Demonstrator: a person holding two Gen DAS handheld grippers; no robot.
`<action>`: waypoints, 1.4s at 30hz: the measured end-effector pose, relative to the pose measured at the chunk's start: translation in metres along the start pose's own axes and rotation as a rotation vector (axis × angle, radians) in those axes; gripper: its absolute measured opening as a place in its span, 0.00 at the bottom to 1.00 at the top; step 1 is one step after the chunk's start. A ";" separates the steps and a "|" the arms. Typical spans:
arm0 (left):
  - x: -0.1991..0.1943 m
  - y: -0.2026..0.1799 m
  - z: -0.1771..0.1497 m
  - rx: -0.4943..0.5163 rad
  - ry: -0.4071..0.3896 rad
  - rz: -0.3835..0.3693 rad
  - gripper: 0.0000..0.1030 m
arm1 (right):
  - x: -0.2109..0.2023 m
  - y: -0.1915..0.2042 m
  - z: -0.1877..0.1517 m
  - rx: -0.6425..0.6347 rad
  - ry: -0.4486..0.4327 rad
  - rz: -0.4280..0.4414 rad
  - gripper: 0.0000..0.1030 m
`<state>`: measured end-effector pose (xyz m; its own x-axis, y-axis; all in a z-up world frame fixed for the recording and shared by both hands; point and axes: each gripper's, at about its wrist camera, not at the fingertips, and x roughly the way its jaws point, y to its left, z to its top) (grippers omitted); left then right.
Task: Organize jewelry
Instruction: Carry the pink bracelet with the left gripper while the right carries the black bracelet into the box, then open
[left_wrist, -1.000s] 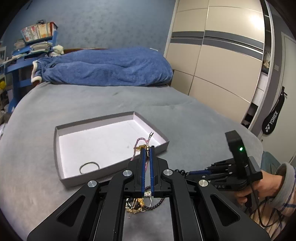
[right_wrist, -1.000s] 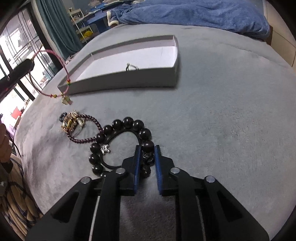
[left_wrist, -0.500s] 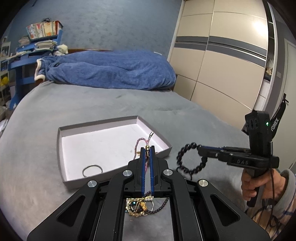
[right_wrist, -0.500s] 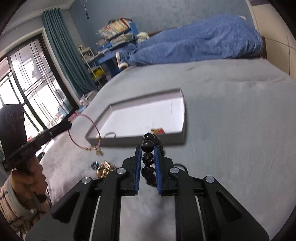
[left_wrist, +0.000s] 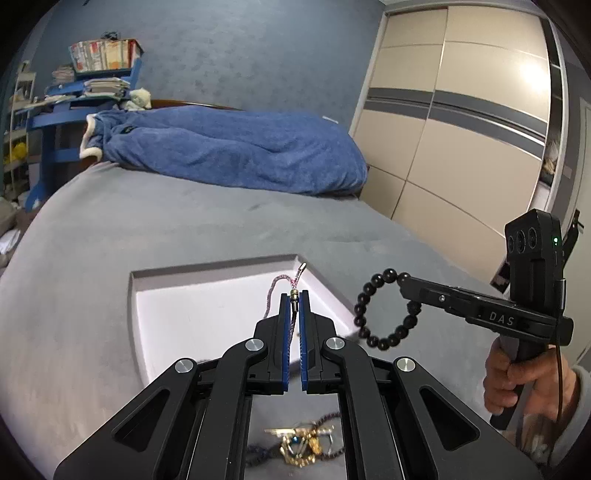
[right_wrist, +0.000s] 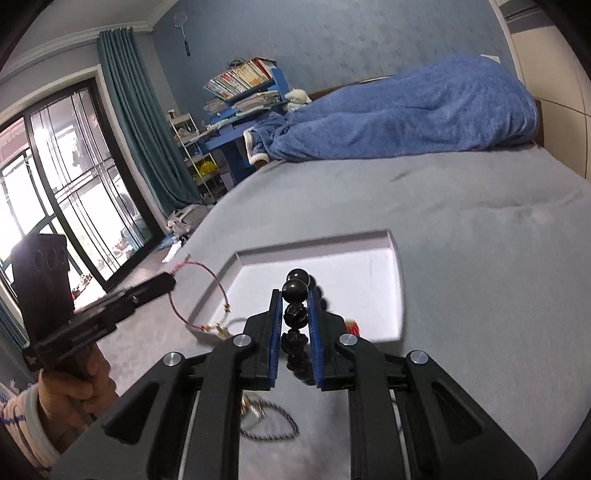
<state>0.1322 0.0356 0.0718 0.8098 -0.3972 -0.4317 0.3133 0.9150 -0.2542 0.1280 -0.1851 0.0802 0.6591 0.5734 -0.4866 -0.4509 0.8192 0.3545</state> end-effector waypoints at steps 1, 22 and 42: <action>0.001 0.002 0.003 -0.001 -0.007 0.000 0.05 | 0.005 0.001 0.003 0.003 -0.003 0.006 0.13; 0.081 0.045 -0.009 -0.039 0.177 0.079 0.05 | 0.115 -0.018 -0.004 0.006 0.209 -0.105 0.13; 0.110 0.043 -0.026 0.010 0.337 0.116 0.05 | 0.136 -0.027 -0.019 -0.017 0.299 -0.161 0.13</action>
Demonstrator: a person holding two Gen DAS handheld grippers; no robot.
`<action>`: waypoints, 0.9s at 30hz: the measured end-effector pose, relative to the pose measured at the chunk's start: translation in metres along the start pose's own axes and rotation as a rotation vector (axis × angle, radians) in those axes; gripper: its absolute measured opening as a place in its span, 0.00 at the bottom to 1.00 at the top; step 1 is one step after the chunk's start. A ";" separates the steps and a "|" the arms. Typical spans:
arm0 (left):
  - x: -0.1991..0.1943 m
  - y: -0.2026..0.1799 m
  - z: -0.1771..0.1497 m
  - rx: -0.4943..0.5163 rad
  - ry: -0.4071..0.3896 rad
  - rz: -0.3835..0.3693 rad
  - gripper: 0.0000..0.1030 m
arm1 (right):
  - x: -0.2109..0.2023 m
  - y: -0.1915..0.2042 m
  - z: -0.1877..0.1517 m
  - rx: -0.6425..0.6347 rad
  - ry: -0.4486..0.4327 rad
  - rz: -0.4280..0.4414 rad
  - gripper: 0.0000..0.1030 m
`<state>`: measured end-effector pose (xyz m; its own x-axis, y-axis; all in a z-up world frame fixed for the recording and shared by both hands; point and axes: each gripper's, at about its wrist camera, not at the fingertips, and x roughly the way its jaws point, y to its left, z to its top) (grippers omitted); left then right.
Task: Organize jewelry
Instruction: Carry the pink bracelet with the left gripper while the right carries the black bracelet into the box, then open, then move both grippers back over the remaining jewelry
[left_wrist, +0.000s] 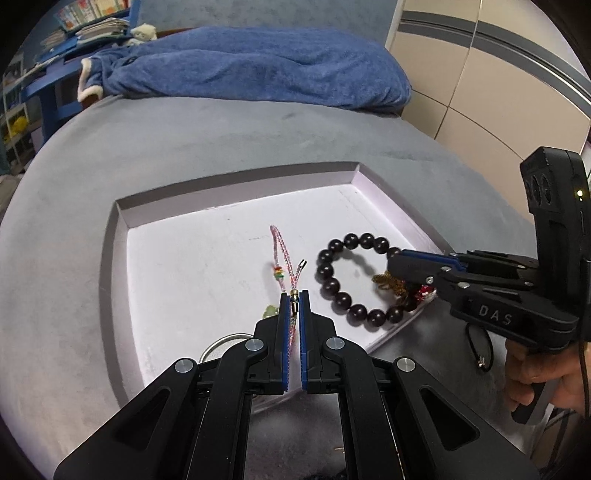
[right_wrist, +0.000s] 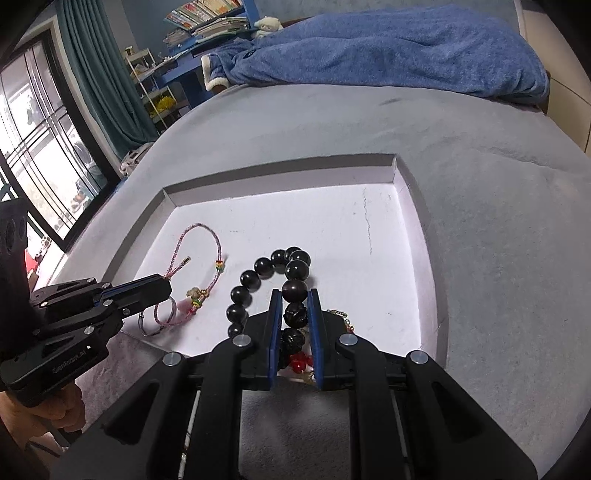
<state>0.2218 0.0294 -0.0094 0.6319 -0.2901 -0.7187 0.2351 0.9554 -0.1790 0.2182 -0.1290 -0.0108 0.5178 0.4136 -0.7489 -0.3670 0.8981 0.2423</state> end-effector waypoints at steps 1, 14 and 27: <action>0.000 -0.001 0.000 0.002 0.000 -0.003 0.05 | 0.001 0.001 0.000 -0.003 0.005 -0.002 0.13; 0.009 0.002 -0.002 0.006 0.049 0.027 0.10 | -0.001 0.000 -0.003 -0.007 0.021 0.005 0.24; -0.018 0.024 -0.002 -0.063 -0.015 0.079 0.51 | -0.026 -0.011 -0.003 0.026 -0.039 0.008 0.44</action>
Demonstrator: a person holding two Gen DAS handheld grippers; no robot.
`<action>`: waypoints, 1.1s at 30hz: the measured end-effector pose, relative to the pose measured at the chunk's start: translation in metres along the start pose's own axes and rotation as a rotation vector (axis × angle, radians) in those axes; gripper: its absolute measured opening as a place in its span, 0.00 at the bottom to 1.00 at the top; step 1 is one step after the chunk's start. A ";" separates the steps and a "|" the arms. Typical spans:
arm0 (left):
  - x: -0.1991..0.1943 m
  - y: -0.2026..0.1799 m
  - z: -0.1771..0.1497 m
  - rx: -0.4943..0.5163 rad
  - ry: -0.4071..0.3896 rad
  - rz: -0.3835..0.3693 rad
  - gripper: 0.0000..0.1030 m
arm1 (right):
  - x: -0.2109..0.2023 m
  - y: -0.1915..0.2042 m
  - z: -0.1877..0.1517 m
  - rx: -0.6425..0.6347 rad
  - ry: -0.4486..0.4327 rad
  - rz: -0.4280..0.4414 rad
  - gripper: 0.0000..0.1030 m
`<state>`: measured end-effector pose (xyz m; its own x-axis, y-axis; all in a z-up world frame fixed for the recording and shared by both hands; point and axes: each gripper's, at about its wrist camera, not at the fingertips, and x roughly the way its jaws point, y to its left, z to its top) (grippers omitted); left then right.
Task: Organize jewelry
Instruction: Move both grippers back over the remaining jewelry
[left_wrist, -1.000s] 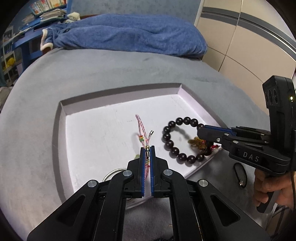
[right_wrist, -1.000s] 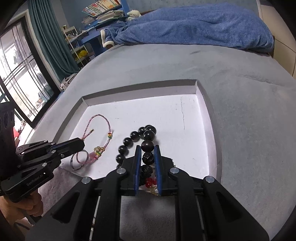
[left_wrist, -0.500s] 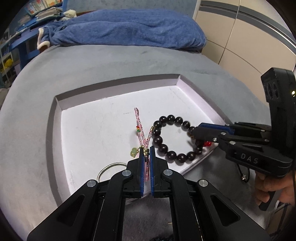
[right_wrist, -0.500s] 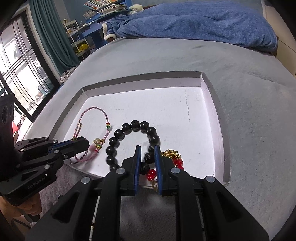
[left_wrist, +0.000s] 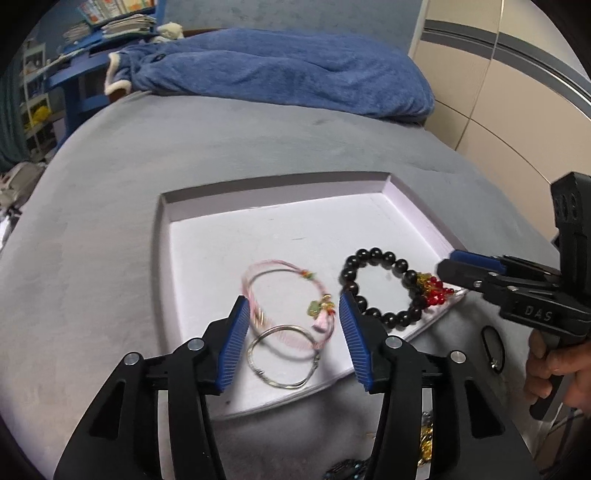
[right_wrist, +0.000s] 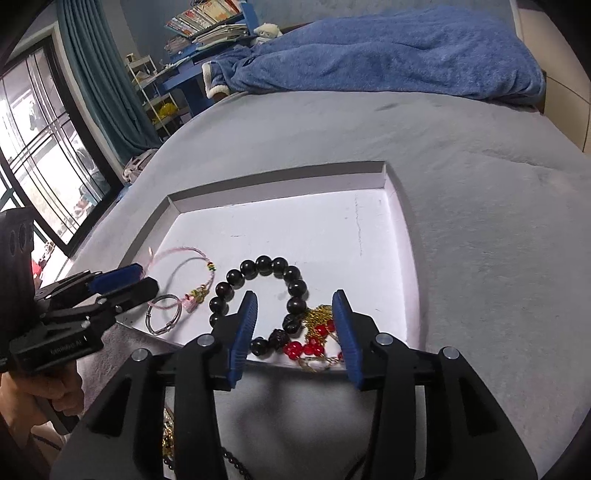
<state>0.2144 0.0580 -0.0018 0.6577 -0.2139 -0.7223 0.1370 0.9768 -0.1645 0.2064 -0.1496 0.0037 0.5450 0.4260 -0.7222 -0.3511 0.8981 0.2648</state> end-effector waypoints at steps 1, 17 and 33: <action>-0.002 0.002 -0.001 -0.008 0.001 0.009 0.51 | -0.003 -0.001 -0.001 0.003 -0.005 -0.001 0.44; -0.061 -0.015 -0.027 0.045 -0.069 0.001 0.62 | -0.049 -0.017 -0.034 -0.009 -0.008 -0.039 0.58; -0.067 -0.071 -0.078 0.271 -0.015 -0.101 0.68 | -0.074 -0.038 -0.078 -0.029 0.043 -0.084 0.62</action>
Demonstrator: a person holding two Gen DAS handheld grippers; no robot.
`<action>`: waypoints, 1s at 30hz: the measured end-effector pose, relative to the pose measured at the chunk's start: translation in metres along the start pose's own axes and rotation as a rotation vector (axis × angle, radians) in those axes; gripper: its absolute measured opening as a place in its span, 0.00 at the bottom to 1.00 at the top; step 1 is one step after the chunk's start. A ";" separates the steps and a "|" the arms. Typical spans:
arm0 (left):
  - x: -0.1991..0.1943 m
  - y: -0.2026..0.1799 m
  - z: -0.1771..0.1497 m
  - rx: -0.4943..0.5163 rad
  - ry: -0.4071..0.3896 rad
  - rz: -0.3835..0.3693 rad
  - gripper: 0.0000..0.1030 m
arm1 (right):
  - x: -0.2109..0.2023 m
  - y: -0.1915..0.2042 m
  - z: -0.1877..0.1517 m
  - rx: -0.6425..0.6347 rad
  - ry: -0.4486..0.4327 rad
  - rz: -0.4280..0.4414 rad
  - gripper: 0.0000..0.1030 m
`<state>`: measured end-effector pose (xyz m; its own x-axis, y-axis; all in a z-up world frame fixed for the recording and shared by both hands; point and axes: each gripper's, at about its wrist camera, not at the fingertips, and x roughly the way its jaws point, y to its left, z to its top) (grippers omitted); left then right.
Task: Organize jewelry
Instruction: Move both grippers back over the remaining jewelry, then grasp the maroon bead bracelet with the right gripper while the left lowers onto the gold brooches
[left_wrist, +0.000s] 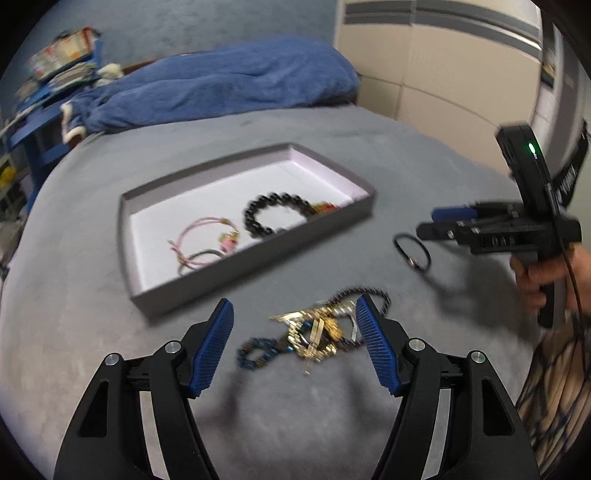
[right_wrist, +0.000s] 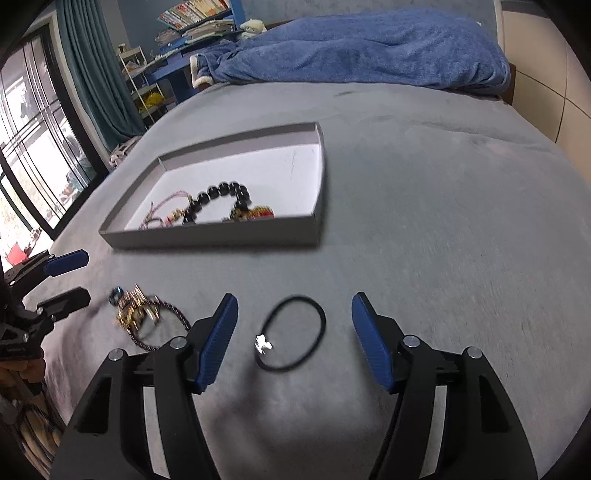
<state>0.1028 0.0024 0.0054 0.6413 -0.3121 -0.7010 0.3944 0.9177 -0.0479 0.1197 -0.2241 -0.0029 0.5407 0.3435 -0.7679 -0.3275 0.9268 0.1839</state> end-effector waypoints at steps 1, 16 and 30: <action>0.001 -0.004 -0.002 0.017 0.006 -0.009 0.68 | 0.001 0.000 -0.001 -0.004 0.004 0.000 0.62; 0.023 -0.024 -0.007 0.105 0.077 -0.008 0.68 | 0.008 -0.002 -0.006 -0.017 0.031 -0.006 0.62; 0.019 -0.021 -0.008 0.099 0.078 -0.011 0.39 | 0.009 -0.004 -0.005 -0.002 0.027 0.004 0.62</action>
<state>0.1012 -0.0211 -0.0123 0.5851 -0.2986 -0.7540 0.4669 0.8842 0.0121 0.1219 -0.2252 -0.0138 0.5179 0.3430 -0.7836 -0.3316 0.9250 0.1857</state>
